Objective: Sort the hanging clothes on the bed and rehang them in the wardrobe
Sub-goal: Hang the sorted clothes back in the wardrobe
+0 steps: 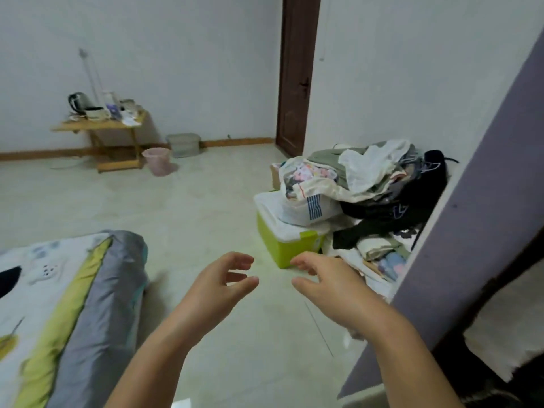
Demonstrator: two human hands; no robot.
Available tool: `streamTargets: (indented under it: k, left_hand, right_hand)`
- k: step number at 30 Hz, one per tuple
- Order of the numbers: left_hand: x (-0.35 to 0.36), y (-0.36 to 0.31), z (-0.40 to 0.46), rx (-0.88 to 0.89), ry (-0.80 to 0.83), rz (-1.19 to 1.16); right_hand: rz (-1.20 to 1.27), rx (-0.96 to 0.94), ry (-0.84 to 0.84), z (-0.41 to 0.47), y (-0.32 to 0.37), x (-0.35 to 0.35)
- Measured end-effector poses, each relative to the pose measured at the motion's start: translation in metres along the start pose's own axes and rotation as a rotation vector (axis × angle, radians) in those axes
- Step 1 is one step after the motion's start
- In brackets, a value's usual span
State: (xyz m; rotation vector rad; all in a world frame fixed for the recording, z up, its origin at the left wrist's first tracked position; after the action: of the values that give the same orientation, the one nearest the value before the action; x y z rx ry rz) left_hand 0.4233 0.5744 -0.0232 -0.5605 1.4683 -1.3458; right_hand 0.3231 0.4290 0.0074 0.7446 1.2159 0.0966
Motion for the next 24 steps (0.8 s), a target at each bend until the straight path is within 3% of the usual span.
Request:
streamTargets:
  k: [9,24]
  left_hand:
    - [-0.121,0.075,0.021,-0.158,-0.239,0.080]
    - [-0.264,0.171,0.091,-0.503,-0.788,0.186]
  right_hand:
    - [0.031,-0.195,0.202,0.071,0.096,0.109]
    - [-0.021,-0.631,0.484,0.236,0.242,0.258]
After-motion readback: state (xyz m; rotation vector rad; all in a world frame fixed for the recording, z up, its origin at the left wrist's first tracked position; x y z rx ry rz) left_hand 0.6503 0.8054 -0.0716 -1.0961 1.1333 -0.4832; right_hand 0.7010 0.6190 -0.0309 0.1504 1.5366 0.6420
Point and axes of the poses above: each hand's wrist, its own z-axis towards the middle knuckle, its own x-axis out of the palm, y = z × x, the point moved 4 cm from there along z, towards the middle knuckle, and after that the axes turned 12 degrees about -y, right-handed, at the moved point
